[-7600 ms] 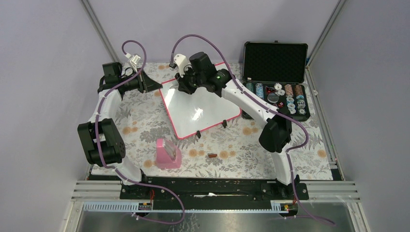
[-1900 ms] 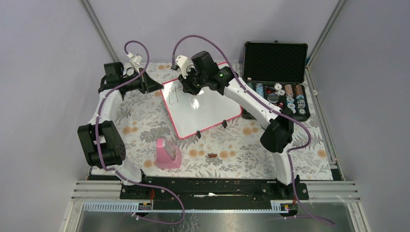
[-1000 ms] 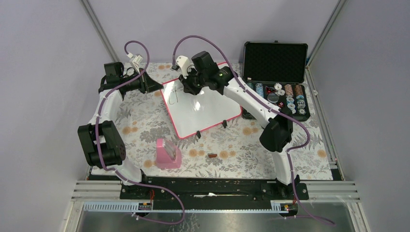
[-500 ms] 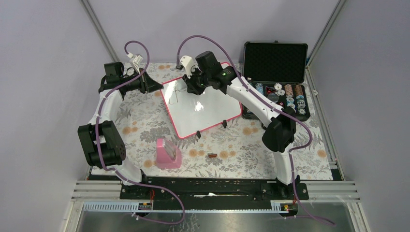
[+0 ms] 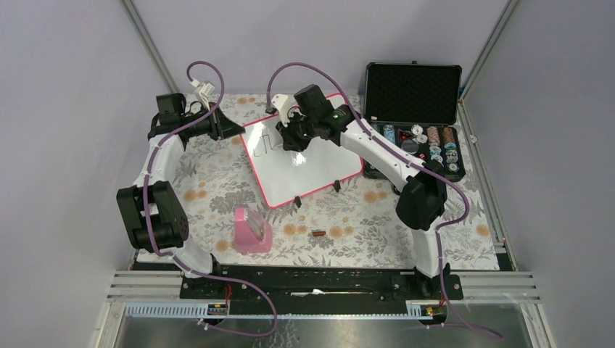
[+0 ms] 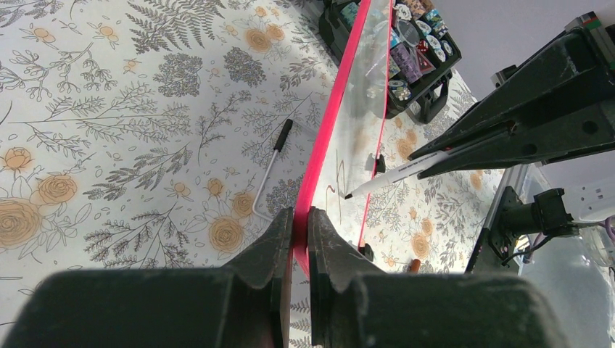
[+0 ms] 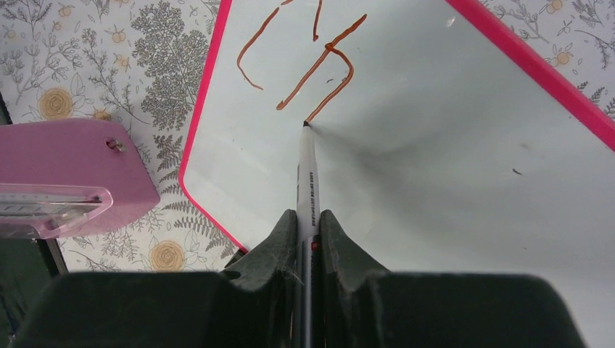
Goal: Write a sentence on the whiteboard
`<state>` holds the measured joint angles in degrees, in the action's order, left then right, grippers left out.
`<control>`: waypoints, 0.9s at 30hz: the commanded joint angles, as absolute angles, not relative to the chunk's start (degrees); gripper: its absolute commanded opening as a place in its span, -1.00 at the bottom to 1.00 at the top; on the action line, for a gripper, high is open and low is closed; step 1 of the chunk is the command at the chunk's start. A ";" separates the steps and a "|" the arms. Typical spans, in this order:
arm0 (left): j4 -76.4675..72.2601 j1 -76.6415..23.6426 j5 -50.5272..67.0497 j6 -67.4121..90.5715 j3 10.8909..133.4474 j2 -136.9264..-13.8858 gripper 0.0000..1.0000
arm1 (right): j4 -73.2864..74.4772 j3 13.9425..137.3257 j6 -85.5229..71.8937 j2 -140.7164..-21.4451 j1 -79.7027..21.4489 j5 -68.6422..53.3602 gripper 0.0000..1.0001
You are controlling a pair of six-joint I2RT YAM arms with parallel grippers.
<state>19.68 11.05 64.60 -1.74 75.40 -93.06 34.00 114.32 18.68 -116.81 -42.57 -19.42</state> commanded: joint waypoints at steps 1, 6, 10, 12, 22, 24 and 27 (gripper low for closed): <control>19.61 10.01 66.40 -2.56 75.75 -91.03 -1.00 | 33.84 113.38 19.82 -114.12 -43.09 -18.19 -1.00; 19.57 9.99 66.23 -2.61 75.75 -90.91 -1.00 | 33.95 112.82 19.83 -112.36 -43.40 -19.43 -1.00; 19.50 9.96 66.01 -2.72 75.56 -90.78 -1.00 | 34.80 112.92 19.07 -109.78 -43.34 -23.51 -1.00; 19.58 10.06 66.05 -2.66 75.57 -90.79 -1.00 | 35.02 112.95 18.63 -108.60 -43.21 -24.98 -1.00; 21.00 9.72 65.12 -4.00 75.96 -90.61 -1.00 | 35.07 114.59 17.62 -108.22 -39.10 -27.40 -1.00; 21.45 9.65 64.67 -4.45 76.00 -90.56 -1.00 | 34.98 115.34 17.54 -108.72 -38.26 -27.37 -1.00; 22.03 9.58 64.35 -5.06 76.03 -90.59 -1.00 | 34.70 115.86 17.86 -109.64 -37.64 -26.88 -1.00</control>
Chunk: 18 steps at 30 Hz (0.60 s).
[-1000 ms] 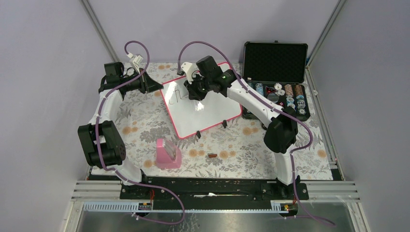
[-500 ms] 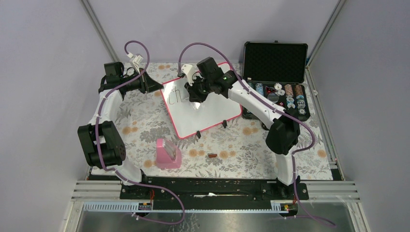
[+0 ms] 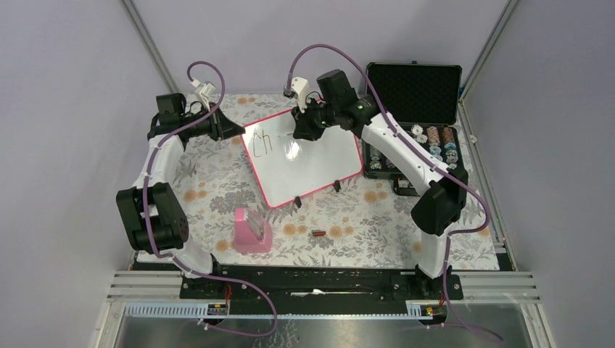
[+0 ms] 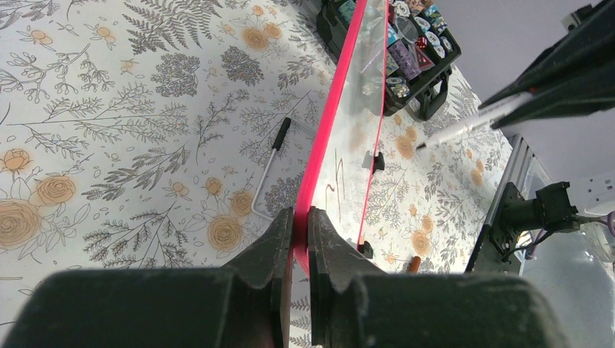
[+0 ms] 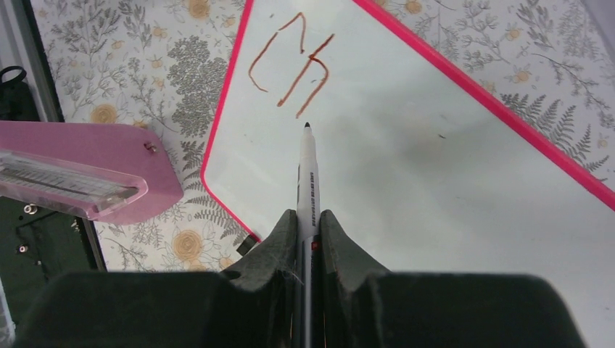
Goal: Write a sentence on the whiteboard
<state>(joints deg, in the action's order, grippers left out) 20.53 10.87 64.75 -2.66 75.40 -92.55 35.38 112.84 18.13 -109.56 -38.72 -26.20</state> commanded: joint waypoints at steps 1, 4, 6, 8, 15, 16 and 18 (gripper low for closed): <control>22.24 9.57 64.26 -5.29 76.03 -90.61 -1.00 | 33.93 115.43 17.84 -109.51 -37.50 -26.88 -1.00; 22.90 9.54 64.11 -5.94 76.19 -90.59 -1.00 | 32.46 114.12 17.75 -109.42 -37.28 -27.82 -1.00; 23.20 9.49 64.06 -6.17 76.24 -90.47 -1.00 | 32.44 113.97 17.63 -109.40 -37.25 -28.95 -1.00; 23.24 9.49 63.95 -6.32 76.18 -90.44 -1.00 | 32.44 113.86 17.14 -109.37 -37.27 -30.51 -1.00; 23.30 9.31 63.90 -6.31 76.26 -90.44 -1.00 | 32.19 112.20 16.61 -109.17 -37.58 -32.18 -1.00; 23.29 9.32 63.91 -6.31 76.29 -90.41 -1.00 | 31.98 111.75 16.66 -109.14 -37.78 -31.87 -1.00; 23.25 9.26 63.95 -6.33 76.27 -90.44 -1.00 | 31.43 110.80 16.76 -109.09 -38.19 -30.80 -1.00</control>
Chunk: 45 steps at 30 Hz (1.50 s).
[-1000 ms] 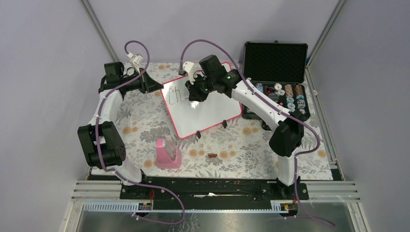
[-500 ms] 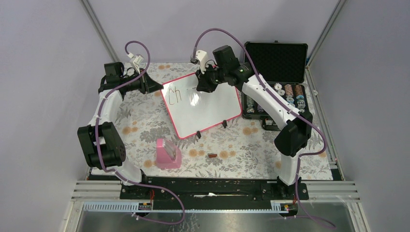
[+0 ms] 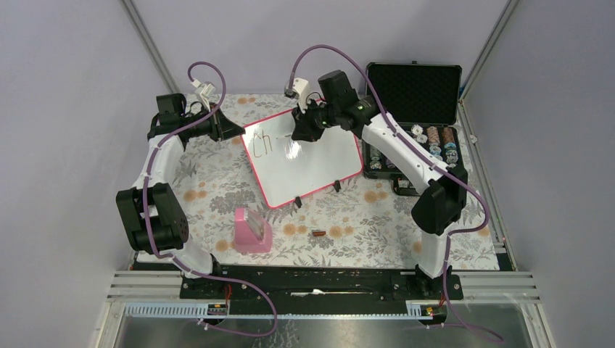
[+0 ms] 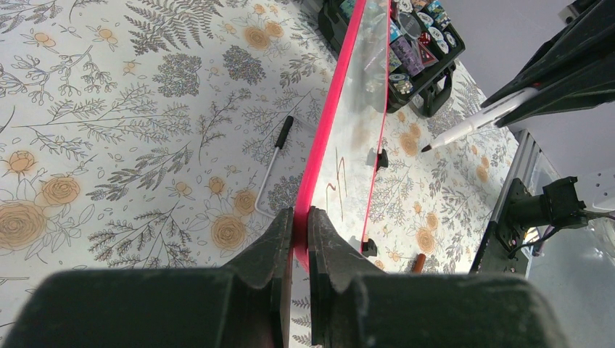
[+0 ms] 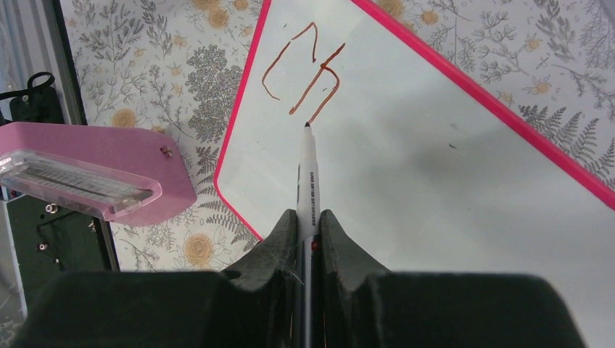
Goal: Write a sentence on the whiteboard
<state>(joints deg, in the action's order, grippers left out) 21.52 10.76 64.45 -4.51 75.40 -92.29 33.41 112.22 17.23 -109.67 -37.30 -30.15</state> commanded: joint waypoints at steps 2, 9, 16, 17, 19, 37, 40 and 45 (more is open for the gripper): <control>23.28 9.25 63.90 -6.33 76.29 -90.44 -1.00 | 31.30 110.29 17.13 -109.51 -38.57 -29.70 -1.00; 23.32 9.18 64.06 -6.30 76.22 -90.35 -1.00 | 29.25 109.50 16.80 -110.06 -38.88 -27.95 -1.00; 23.33 9.05 63.99 -6.15 76.46 -90.37 -1.00 | 29.21 110.95 17.12 -111.95 -39.82 -26.85 -1.00; 23.23 9.04 63.91 -6.19 76.46 -90.35 -1.00 | 29.30 111.17 17.20 -112.26 -39.87 -26.66 -1.00; 23.24 8.98 63.84 -6.21 76.42 -90.34 -1.00 | 29.25 111.55 17.30 -112.69 -39.88 -26.27 -1.00; 23.27 9.06 63.82 -6.50 76.44 -90.55 -1.00 | 29.28 114.05 18.18 -115.48 -39.85 -23.02 -1.00; 23.29 9.00 63.84 -6.48 76.53 -90.61 -1.00 | 29.35 113.99 18.51 -115.46 -39.82 -21.88 -1.00; 23.30 8.97 63.86 -6.47 76.51 -90.61 -1.00 | 29.36 112.92 19.30 -114.60 -39.47 -20.16 -1.00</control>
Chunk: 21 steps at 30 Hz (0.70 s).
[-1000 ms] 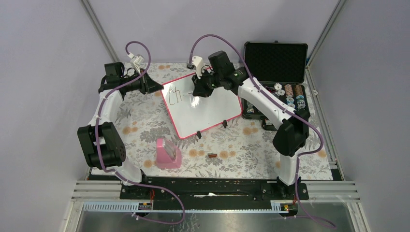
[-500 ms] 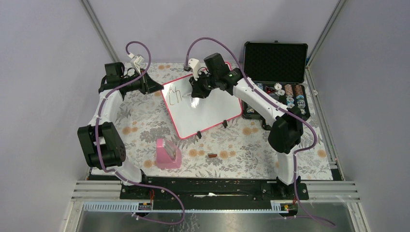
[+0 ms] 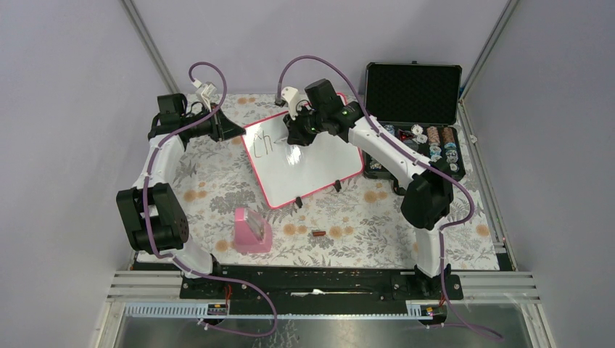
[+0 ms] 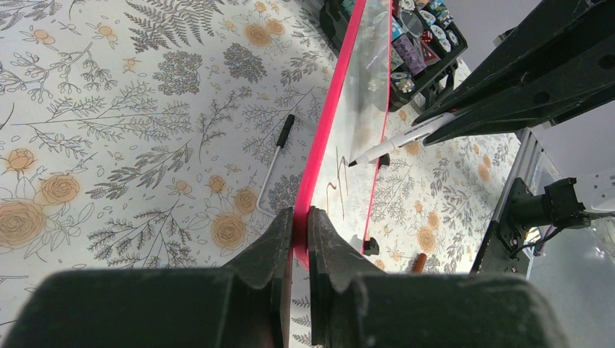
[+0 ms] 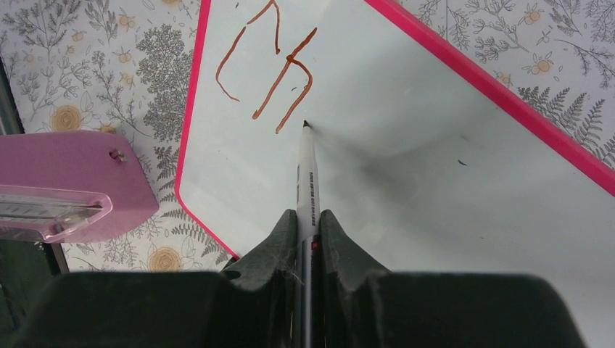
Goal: Write a sentence on the whiteboard
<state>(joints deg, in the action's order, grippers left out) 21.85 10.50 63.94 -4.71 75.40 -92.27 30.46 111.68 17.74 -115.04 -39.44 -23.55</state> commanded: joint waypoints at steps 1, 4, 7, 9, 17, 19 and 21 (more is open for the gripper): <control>23.28 9.02 63.87 -6.46 76.49 -90.58 -1.00 | 29.36 112.70 19.40 -114.28 -39.24 -20.08 -1.00; 23.29 9.06 63.80 -6.49 76.55 -90.57 -1.00 | 29.36 112.06 19.42 -113.73 -38.54 -20.19 -1.00; 23.25 9.01 63.90 -6.42 76.55 -90.61 -1.00 | 29.36 111.48 19.59 -113.27 -37.88 -20.04 -1.00; 23.30 8.98 63.81 -6.42 76.55 -90.61 -1.00 | 29.36 111.21 19.60 -112.97 -37.57 -20.04 -1.00; 23.29 9.06 63.81 -6.32 76.64 -90.61 -1.00 | 29.39 111.48 20.01 -112.67 -36.96 -19.47 -1.00; 23.31 8.96 63.77 -6.39 76.64 -90.56 -1.00 | 29.36 111.69 19.96 -112.80 -36.96 -19.50 -1.00; 23.27 8.97 63.85 -6.41 76.63 -90.57 -1.00 | 29.38 112.03 19.67 -112.99 -36.98 -19.79 -1.00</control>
<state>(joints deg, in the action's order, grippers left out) 21.87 10.44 63.29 -4.71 75.42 -92.27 30.52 111.46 18.48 -114.61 -38.06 -23.29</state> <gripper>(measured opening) 0.097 0.171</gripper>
